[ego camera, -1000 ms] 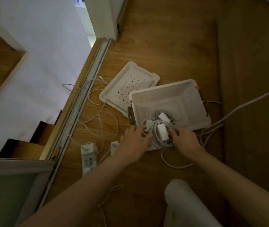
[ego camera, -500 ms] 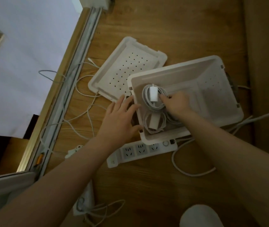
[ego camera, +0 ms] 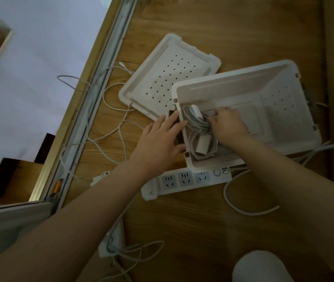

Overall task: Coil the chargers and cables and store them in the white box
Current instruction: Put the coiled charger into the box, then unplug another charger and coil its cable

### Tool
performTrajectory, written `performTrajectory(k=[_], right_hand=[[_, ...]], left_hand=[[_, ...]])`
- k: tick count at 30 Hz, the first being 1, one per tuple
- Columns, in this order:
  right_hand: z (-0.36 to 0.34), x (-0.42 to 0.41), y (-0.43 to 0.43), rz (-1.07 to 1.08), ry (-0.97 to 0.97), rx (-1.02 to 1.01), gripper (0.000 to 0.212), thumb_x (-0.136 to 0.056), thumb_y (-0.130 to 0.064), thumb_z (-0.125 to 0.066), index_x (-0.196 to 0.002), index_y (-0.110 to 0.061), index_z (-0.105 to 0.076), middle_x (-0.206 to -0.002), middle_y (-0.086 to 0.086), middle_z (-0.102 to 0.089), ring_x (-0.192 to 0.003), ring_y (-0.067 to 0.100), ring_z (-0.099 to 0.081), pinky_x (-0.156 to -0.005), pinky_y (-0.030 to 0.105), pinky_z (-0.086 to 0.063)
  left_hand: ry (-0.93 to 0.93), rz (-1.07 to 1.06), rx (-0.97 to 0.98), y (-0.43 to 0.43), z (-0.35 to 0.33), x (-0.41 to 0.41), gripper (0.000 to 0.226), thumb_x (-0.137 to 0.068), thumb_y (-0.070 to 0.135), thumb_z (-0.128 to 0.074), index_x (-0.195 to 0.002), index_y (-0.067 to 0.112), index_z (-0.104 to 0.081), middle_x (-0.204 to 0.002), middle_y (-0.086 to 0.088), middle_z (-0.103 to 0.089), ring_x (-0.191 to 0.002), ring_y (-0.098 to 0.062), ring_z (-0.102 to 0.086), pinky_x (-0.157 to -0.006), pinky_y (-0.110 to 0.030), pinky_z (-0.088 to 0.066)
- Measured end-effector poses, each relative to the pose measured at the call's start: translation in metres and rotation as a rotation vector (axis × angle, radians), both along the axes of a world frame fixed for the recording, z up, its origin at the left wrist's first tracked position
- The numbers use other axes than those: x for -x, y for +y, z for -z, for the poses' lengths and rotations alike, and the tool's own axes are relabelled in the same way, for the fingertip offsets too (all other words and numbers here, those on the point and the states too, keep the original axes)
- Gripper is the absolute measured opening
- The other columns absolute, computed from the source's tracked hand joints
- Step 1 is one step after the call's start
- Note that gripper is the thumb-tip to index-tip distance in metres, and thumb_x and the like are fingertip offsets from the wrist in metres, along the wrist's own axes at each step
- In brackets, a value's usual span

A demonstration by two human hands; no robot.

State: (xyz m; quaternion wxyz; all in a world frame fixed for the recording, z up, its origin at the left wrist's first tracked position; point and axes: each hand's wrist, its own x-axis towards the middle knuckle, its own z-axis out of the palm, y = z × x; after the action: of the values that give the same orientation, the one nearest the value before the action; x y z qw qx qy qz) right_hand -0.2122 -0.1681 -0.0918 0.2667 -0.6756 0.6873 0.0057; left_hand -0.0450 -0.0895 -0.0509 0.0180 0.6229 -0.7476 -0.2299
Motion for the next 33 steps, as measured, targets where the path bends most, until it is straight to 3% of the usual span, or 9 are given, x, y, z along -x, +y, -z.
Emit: performTrajectory(k=[3, 5, 7, 9, 13, 16, 18, 25, 33], right_hand=[[-0.021, -0.011, 0.021, -0.004, -0.138, 0.302, 0.033, -0.096, -0.015, -0.043, -0.127, -0.006, -0.045, -0.13, 0.012, -0.043, -0.12, 0.023, -0.038, -0.101, 0.032, -0.035], [-0.039, -0.023, 0.05, -0.076, -0.407, 0.407, 0.029, -0.093, -0.009, -0.044, -0.121, -0.011, -0.05, -0.118, 0.001, -0.047, -0.11, 0.009, -0.043, -0.094, 0.017, -0.039], [-0.044, -0.031, 0.085, -0.287, -0.589, 0.369, 0.028, -0.088, -0.003, -0.047, -0.115, -0.01, -0.052, -0.107, -0.004, -0.047, -0.098, 0.002, -0.045, -0.088, 0.011, -0.04], [-0.035, -0.035, 0.118, -0.449, -0.64, 0.217, 0.041, -0.084, 0.004, -0.051, -0.121, -0.015, -0.047, -0.113, -0.007, -0.047, -0.104, -0.003, -0.042, -0.093, 0.008, -0.037], [0.004, -0.045, 0.153, -0.511, -0.608, -0.126, 0.072, -0.085, -0.008, -0.062, -0.141, -0.031, -0.023, -0.136, -0.018, -0.031, -0.119, -0.017, -0.018, -0.101, -0.001, -0.016], [0.03, -0.063, 0.155, -0.391, -0.624, -0.151, 0.081, -0.079, -0.016, -0.071, -0.141, -0.032, -0.022, -0.142, -0.015, -0.033, -0.123, -0.013, -0.022, -0.105, 0.013, -0.026], [0.038, -0.077, 0.154, -0.336, -0.693, -0.131, 0.074, -0.079, -0.014, -0.07, -0.137, -0.032, -0.029, -0.133, -0.015, -0.041, -0.118, -0.009, -0.034, -0.097, 0.01, -0.031], [0.049, -0.076, 0.16, -0.268, -0.724, -0.067, 0.061, -0.073, -0.01, -0.073, -0.121, -0.028, -0.041, -0.114, -0.013, -0.048, -0.102, 0.0, -0.048, -0.084, 0.013, -0.041], [0.048, -0.078, 0.172, -0.036, -0.805, 0.021, 0.042, -0.072, 0.004, -0.068, -0.104, -0.018, -0.052, -0.095, -0.01, -0.056, -0.084, 0.001, -0.055, -0.067, 0.011, -0.043]], left_hand=[[0.172, -0.107, 0.047, 0.008, -0.009, -0.014, 0.045, -0.096, 0.028, -0.047, -0.139, 0.026, -0.038, -0.149, 0.005, -0.032, -0.134, -0.013, -0.033, -0.112, -0.038, -0.025], [0.294, -0.207, 0.071, 0.021, -0.01, -0.033, 0.034, -0.094, 0.018, -0.049, -0.128, 0.022, -0.05, -0.13, 0.005, -0.049, -0.107, -0.005, -0.052, -0.095, -0.022, -0.044], [0.383, -0.321, 0.041, 0.039, -0.005, -0.054, 0.027, -0.093, 0.011, -0.051, -0.116, 0.024, -0.054, -0.114, 0.009, -0.056, -0.088, 0.001, -0.056, -0.073, -0.008, -0.045], [0.415, -0.41, -0.033, 0.06, 0.006, -0.071, 0.027, -0.092, 0.008, -0.051, -0.108, 0.03, -0.053, -0.103, 0.017, -0.058, -0.084, 0.0, -0.058, -0.065, -0.01, -0.045], [0.357, -0.369, -0.188, 0.096, 0.029, -0.089, 0.036, -0.09, 0.003, -0.054, -0.11, 0.032, -0.052, -0.105, 0.019, -0.055, -0.092, 0.005, -0.053, -0.083, -0.017, -0.047], [0.318, -0.218, -0.239, 0.099, 0.045, -0.081, 0.048, -0.087, 0.007, -0.06, -0.129, 0.024, -0.047, -0.125, 0.01, -0.049, -0.112, -0.002, -0.046, -0.096, -0.02, -0.038], [0.313, -0.209, -0.308, 0.095, 0.06, -0.073, 0.057, -0.087, 0.009, -0.06, -0.136, 0.024, -0.035, -0.135, 0.001, -0.044, -0.125, -0.012, -0.041, -0.101, -0.019, -0.027], [0.323, -0.176, -0.255, 0.1, 0.089, -0.069, 0.037, -0.083, 0.015, -0.066, -0.117, 0.018, -0.053, -0.115, 0.002, -0.055, -0.108, -0.012, -0.05, -0.086, -0.019, -0.036], [0.186, -0.096, -0.231, 0.079, 0.086, -0.057, 0.029, -0.075, 0.025, -0.068, -0.084, 0.025, -0.04, -0.095, 0.002, -0.056, -0.096, -0.018, -0.05, -0.071, -0.028, -0.036]])
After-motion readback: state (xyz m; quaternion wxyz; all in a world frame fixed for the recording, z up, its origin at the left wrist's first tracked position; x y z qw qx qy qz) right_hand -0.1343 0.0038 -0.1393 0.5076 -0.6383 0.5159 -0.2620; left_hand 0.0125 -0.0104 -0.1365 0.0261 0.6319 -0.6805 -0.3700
